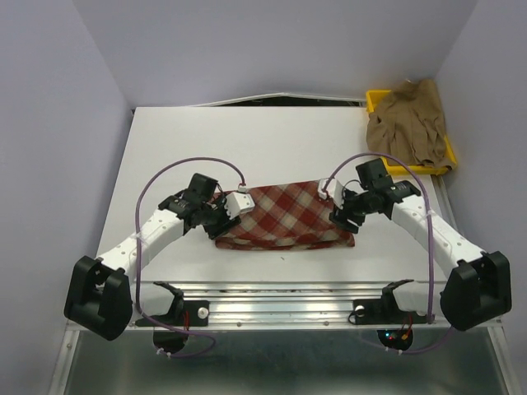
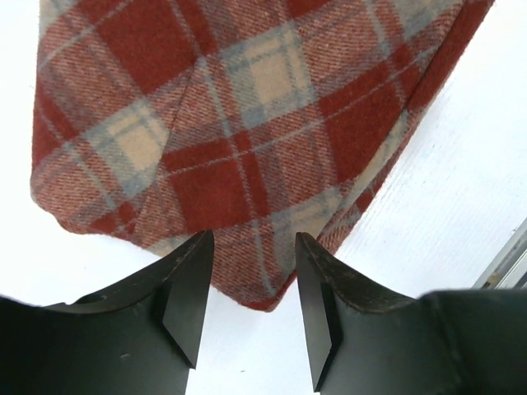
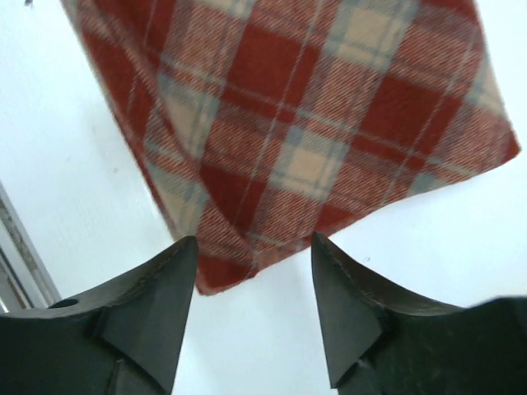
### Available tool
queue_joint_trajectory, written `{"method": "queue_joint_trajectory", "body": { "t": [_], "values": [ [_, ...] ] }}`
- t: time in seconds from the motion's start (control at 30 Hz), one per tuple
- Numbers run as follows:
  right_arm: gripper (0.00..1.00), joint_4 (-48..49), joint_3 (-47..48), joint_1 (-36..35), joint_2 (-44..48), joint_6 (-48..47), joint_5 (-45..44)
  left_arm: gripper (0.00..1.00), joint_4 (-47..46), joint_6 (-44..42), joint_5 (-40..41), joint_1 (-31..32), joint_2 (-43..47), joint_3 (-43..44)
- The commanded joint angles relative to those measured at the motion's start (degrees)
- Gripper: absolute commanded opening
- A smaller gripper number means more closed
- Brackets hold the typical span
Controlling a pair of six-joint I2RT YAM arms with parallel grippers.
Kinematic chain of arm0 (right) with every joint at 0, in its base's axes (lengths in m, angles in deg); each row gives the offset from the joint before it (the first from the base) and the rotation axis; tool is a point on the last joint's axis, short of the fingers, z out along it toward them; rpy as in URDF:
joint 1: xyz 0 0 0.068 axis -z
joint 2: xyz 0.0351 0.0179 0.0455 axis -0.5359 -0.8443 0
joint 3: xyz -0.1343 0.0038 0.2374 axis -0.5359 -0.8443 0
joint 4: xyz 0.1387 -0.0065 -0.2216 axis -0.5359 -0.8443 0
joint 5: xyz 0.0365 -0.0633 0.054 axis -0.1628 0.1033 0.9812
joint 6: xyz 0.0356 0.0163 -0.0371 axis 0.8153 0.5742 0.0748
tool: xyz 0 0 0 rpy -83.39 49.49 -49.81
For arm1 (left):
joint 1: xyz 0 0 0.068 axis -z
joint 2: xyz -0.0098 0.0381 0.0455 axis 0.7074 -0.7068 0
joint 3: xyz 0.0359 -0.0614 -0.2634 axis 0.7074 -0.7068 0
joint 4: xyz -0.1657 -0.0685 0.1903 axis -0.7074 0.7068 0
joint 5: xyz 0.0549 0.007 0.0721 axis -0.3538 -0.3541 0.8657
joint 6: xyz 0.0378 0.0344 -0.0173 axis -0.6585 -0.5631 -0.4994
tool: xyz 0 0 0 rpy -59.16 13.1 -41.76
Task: Fold and stack the skirts
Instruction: Fold the skirt
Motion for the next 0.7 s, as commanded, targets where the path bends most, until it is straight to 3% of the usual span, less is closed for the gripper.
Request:
{"method": "queue_joint_trajectory", "body": {
  "t": [0.0,0.13,0.5,0.67],
  "values": [
    [0.69,-5.1,-3.3,-0.1,6.0,-5.4,-0.8,0.58,3.0,-0.6,-2.0,0.3,0.0,0.8],
    [0.74,-4.7,-5.6,-0.6,4.9,-7.8,-1.8,0.59,6.3,-2.2,-2.8,0.2,0.2,0.7],
    [0.74,3.3,-8.5,-2.4,-1.4,-13.7,-6.5,0.60,6.4,-7.7,2.7,0.2,-2.3,-0.5],
    [0.63,4.2,-9.6,-2.9,-1.9,-15.1,-7.3,0.55,5.6,-8.8,3.8,0.2,-4.6,-0.9]
  ]
}}
